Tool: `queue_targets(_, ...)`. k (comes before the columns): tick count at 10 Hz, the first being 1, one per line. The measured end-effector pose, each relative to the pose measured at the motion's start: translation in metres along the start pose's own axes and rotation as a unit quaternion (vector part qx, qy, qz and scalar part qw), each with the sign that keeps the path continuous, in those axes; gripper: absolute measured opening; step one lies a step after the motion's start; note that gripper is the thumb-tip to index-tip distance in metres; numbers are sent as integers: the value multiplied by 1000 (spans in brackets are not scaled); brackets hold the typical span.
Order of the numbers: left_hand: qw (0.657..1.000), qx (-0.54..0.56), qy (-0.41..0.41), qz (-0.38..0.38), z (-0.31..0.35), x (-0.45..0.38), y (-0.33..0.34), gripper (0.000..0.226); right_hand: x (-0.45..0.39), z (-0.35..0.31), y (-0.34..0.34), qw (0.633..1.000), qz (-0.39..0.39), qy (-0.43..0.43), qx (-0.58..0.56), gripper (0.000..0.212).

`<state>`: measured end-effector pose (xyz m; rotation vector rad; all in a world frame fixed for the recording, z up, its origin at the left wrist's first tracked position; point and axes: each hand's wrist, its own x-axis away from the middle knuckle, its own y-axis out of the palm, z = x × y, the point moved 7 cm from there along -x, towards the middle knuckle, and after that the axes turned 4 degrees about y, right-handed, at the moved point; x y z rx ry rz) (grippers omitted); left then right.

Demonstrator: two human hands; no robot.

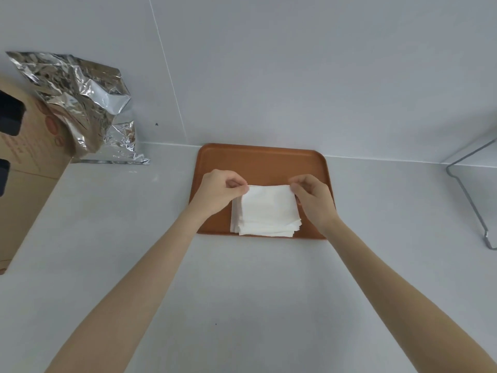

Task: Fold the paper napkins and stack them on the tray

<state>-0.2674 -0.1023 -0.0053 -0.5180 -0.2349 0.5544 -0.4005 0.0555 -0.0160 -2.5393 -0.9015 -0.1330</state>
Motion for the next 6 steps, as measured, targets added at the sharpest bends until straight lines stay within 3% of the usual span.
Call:
queue_targets(5, 996, -51, 32, 62, -6, -2, 3, 6, -7, -12, -1, 981, 37, -94, 164, 12)
queue_targets(6, 994, -54, 57, 79, 12, -1, -7, 6, 12, -54, -26, 984, 75, -115, 113, 12)
